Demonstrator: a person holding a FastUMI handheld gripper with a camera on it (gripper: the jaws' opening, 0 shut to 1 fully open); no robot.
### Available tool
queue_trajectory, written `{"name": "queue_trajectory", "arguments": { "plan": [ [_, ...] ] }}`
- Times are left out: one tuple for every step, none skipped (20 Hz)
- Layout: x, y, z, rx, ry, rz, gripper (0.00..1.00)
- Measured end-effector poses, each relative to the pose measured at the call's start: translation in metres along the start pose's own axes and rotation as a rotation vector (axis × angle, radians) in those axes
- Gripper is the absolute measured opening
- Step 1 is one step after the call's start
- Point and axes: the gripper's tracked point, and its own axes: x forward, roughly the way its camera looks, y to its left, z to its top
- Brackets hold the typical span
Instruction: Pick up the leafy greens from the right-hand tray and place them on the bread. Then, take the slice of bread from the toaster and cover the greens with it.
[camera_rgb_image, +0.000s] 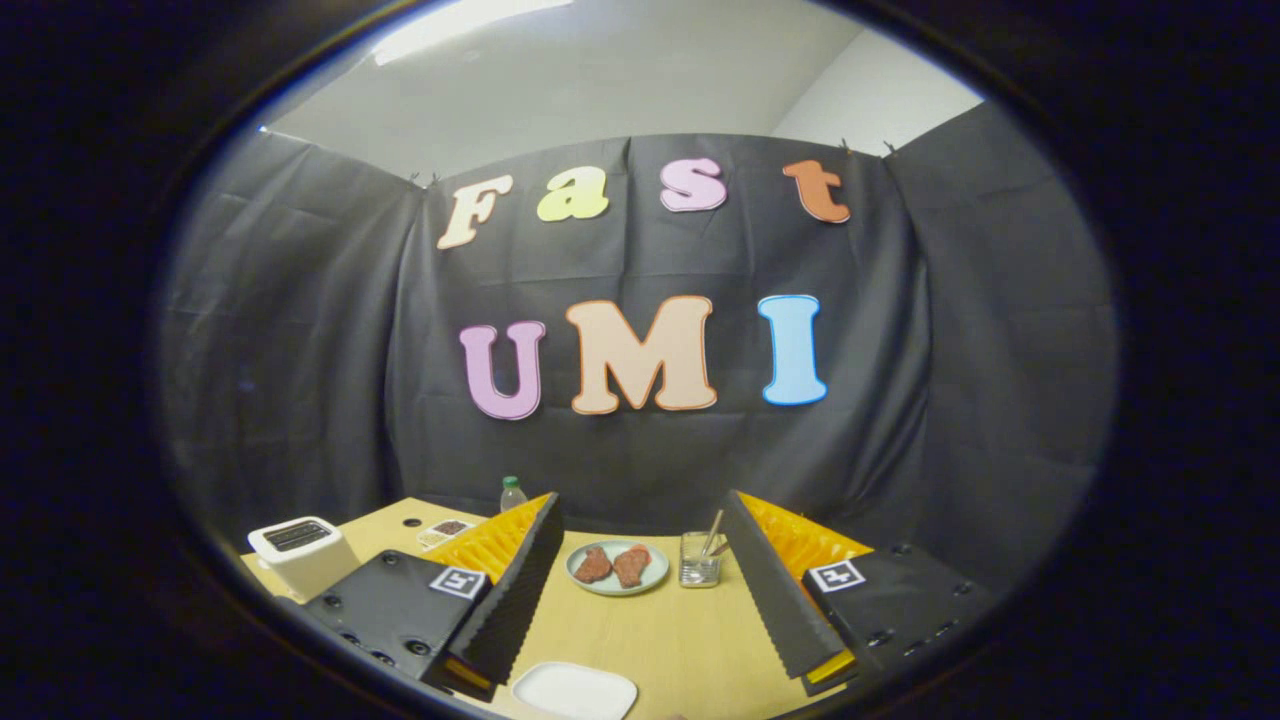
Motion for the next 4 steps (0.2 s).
{"name": "queue_trajectory", "arguments": {
  "plan": [
    [-0.0004,-0.002,0.0026,0.005,-0.007,-0.004,1.0],
    [0.0007,-0.0026,0.0034,0.012,-0.009,-0.004,1.0],
    [-0.0001,-0.0041,0.0035,0.019,-0.013,-0.006,1.0],
    [0.0005,-0.0051,0.0048,0.024,-0.015,-0.006,1.0]
  ]
}}
